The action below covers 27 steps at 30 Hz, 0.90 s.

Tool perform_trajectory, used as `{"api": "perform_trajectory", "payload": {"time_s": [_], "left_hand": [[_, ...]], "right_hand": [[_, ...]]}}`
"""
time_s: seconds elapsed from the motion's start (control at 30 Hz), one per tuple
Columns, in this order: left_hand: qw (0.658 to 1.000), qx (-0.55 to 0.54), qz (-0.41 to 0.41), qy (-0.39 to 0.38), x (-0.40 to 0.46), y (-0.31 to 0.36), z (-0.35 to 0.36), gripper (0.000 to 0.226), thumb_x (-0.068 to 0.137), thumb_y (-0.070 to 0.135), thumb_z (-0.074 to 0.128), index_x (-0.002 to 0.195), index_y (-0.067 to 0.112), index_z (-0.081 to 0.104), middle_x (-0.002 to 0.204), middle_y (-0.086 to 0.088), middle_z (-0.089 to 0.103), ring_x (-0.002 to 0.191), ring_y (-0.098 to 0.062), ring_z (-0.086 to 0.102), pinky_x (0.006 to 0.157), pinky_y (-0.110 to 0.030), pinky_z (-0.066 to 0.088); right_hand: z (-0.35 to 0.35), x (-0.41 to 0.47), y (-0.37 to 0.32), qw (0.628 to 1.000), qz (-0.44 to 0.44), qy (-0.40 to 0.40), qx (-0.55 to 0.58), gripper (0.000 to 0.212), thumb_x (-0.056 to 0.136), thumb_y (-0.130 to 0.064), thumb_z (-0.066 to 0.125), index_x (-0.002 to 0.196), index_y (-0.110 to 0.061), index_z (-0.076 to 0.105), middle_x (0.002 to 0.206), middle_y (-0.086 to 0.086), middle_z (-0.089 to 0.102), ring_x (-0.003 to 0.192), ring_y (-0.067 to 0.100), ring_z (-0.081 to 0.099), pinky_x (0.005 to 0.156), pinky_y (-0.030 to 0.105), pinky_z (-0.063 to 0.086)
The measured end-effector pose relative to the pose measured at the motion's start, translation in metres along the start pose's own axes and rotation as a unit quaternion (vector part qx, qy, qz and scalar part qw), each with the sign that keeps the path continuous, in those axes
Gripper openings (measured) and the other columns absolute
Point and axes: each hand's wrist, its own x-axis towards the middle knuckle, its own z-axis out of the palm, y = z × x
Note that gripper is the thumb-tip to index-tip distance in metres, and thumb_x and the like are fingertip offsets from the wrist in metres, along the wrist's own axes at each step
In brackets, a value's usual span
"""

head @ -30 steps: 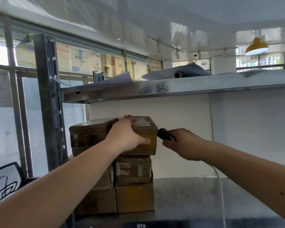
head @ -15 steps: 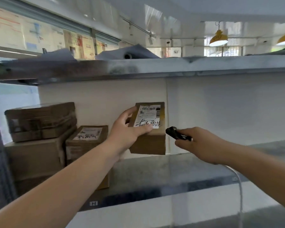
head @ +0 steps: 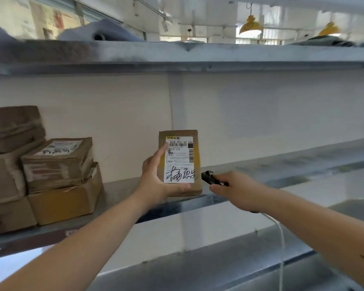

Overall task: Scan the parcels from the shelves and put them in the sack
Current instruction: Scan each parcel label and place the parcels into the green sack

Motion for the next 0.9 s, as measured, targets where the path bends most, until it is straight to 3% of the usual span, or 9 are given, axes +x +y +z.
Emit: {"api": "perform_trajectory", "payload": {"time_s": [0.1,0.2,0.27,0.33,0.4,0.5,0.67,0.8,0.9], "left_hand": [[0.999,0.024,0.024,-0.007,-0.001,-0.013,0.003,0.126,0.053,0.041,0.103,0.141,0.08,0.022,0.145,0.02,0.025,0.128,0.019,0.033,0.107,-0.014,0.032],[0.998,0.044,0.045,-0.016,0.003,-0.025,0.001,0.126,0.059,0.035,0.103,0.142,0.079,0.019,0.143,0.022,0.022,0.121,0.033,0.028,0.1,0.002,0.027],[0.997,0.049,0.059,-0.021,0.004,-0.032,-0.002,0.121,0.061,0.032,0.102,0.143,0.075,0.025,0.145,0.02,0.021,0.13,0.023,0.029,0.108,-0.002,0.031],[0.996,0.046,0.07,-0.015,0.006,-0.037,-0.004,0.115,0.057,0.035,0.102,0.143,0.069,0.034,0.145,0.019,0.02,0.138,-0.002,0.036,0.116,-0.019,0.037],[0.995,0.05,0.085,-0.014,0.01,-0.04,-0.005,0.113,0.052,0.045,0.1,0.143,0.067,0.036,0.138,0.027,0.019,0.138,-0.013,0.038,0.112,-0.016,0.036],[0.99,0.083,0.11,-0.019,0.02,-0.04,-0.008,0.112,0.048,0.057,0.096,0.142,0.07,0.035,0.129,0.034,0.017,0.136,-0.014,0.038,0.11,-0.014,0.032],[0.976,0.148,0.159,-0.025,0.036,-0.041,-0.009,0.112,0.053,0.052,0.099,0.143,0.069,0.035,0.149,0.025,0.012,0.146,-0.022,0.027,0.121,-0.036,0.032],[0.968,0.171,0.185,-0.023,0.041,-0.044,-0.007,0.108,0.055,0.052,0.099,0.141,0.069,0.036,0.153,0.021,0.011,0.144,-0.022,0.023,0.12,-0.037,0.029],[0.959,0.195,0.206,-0.015,0.044,-0.046,-0.008,0.106,0.055,0.054,0.097,0.141,0.065,0.036,0.155,0.015,0.013,0.142,-0.024,0.025,0.118,-0.041,0.033]], "right_hand": [[0.008,0.001,0.0,1.0,0.01,0.001,0.005,0.019,0.102,-0.045,0.056,0.114,-0.033,0.065,0.077,0.004,0.063,0.056,0.018,0.053,0.046,0.026,0.037],[0.016,0.003,-0.003,1.0,0.022,0.009,-0.008,0.015,0.103,-0.044,0.054,0.101,-0.031,0.062,0.072,0.002,0.06,0.054,0.017,0.051,0.045,0.026,0.036],[0.02,0.004,-0.008,0.999,0.034,0.012,-0.017,0.02,0.104,-0.044,0.054,0.096,-0.027,0.062,0.069,0.0,0.056,0.053,0.016,0.049,0.045,0.026,0.035],[0.021,0.004,-0.012,0.999,0.046,0.015,-0.011,0.023,0.103,-0.044,0.054,0.094,-0.026,0.064,0.068,-0.001,0.055,0.054,0.016,0.048,0.048,0.027,0.035],[0.02,0.003,-0.014,0.998,0.06,0.02,0.004,0.025,0.102,-0.044,0.053,0.093,-0.025,0.067,0.066,-0.002,0.055,0.051,0.013,0.047,0.048,0.026,0.035],[0.02,-0.004,-0.016,0.996,0.077,0.035,0.026,0.024,0.101,-0.045,0.054,0.097,-0.028,0.07,0.057,-0.007,0.051,0.039,0.006,0.041,0.042,0.021,0.033],[0.024,-0.022,-0.027,0.994,0.083,0.062,0.017,0.025,0.102,-0.048,0.055,0.111,-0.031,0.072,0.058,-0.007,0.054,0.044,0.006,0.044,0.042,0.02,0.033],[0.019,-0.037,-0.043,0.993,0.093,0.067,-0.006,0.032,0.102,-0.049,0.053,0.13,-0.04,0.067,0.057,-0.009,0.055,0.042,0.003,0.044,0.042,0.019,0.032],[0.015,-0.048,-0.057,0.993,0.098,0.066,-0.026,0.021,0.103,-0.047,0.054,0.116,-0.042,0.069,0.049,-0.012,0.05,0.041,0.004,0.043,0.041,0.016,0.03]]}}
